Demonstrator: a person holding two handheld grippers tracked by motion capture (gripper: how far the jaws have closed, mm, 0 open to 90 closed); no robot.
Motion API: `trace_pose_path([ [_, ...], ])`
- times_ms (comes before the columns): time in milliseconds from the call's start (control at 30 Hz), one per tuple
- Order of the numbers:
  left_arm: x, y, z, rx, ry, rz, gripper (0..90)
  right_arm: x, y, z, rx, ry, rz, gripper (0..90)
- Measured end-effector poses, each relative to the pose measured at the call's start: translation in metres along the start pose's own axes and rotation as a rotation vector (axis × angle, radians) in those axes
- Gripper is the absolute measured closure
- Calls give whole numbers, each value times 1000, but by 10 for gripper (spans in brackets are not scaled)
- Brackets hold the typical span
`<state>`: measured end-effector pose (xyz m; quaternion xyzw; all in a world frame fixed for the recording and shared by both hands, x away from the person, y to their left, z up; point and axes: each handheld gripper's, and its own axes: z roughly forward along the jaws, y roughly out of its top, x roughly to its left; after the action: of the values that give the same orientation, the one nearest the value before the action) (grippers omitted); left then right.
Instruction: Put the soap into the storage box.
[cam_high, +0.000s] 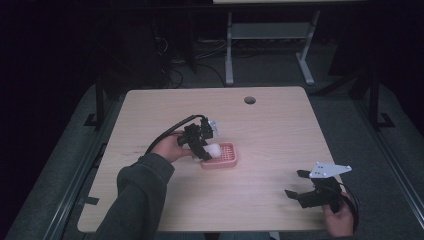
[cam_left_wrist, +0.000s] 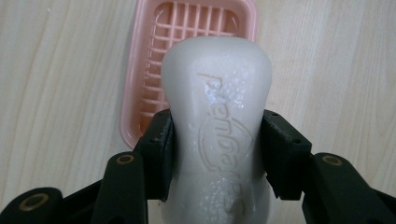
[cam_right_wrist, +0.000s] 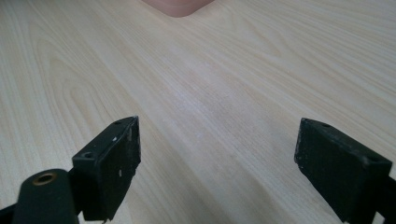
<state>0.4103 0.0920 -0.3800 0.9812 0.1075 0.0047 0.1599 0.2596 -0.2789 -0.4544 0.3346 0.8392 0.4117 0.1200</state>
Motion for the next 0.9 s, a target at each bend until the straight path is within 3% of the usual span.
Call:
trace_pose_path([
  [433, 9, 11, 6, -7, -7, 2, 497, 0, 0, 0, 1, 0, 0, 142],
  [900, 15, 24, 30, -12, -28, 22, 497, -1, -1, 0, -3, 6, 1, 142],
])
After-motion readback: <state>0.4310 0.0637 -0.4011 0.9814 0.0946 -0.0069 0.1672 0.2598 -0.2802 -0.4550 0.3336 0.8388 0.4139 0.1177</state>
